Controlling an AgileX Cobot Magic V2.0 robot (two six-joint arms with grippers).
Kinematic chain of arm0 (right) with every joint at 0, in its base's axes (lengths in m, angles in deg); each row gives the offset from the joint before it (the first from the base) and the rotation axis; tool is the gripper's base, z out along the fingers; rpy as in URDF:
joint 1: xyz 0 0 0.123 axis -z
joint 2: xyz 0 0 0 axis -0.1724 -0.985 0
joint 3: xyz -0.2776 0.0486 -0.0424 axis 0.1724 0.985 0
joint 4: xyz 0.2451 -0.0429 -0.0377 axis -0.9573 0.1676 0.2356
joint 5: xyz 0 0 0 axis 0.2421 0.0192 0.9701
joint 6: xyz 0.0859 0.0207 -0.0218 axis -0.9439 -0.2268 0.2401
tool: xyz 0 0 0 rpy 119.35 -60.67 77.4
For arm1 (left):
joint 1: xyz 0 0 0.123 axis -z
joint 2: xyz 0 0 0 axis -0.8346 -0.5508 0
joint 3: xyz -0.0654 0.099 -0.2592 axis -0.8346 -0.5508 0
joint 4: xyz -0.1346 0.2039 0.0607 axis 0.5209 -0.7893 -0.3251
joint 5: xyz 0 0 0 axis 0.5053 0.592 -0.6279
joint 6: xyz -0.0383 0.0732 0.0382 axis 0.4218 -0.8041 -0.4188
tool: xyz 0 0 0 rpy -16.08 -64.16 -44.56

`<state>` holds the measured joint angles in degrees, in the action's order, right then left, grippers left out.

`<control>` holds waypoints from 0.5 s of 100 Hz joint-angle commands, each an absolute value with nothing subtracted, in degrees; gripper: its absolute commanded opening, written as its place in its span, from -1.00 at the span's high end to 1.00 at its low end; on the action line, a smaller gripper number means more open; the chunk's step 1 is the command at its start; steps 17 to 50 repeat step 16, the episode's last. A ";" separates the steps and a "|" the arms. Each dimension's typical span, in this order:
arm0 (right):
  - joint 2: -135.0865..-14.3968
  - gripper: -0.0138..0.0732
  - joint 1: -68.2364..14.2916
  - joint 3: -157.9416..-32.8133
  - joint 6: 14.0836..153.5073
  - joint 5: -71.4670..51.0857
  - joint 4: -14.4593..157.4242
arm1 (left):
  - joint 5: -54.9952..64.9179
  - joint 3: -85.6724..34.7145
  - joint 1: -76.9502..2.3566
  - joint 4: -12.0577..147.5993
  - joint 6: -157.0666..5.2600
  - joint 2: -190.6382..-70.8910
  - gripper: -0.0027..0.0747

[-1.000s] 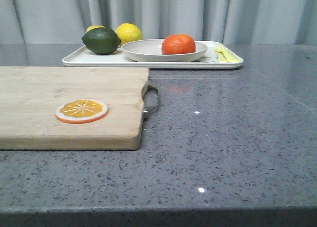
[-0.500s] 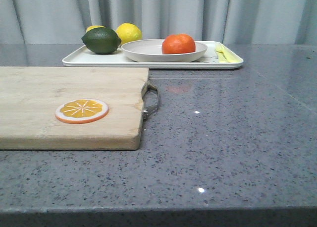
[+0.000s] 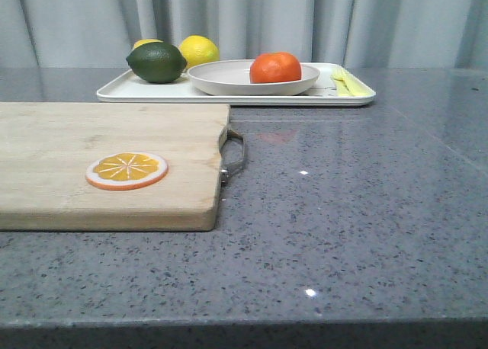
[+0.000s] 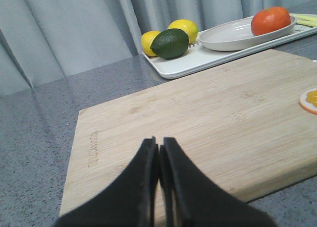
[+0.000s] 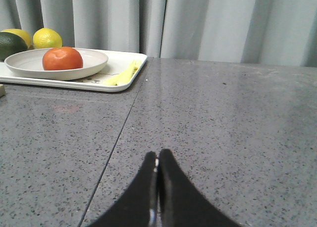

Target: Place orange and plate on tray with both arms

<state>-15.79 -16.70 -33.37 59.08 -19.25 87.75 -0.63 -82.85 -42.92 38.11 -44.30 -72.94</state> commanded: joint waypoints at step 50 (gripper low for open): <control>-14.66 0.84 -16.38 -33.66 59.10 -23.93 87.99 | -4.99 -83.26 -43.04 38.15 -43.66 -70.97 0.98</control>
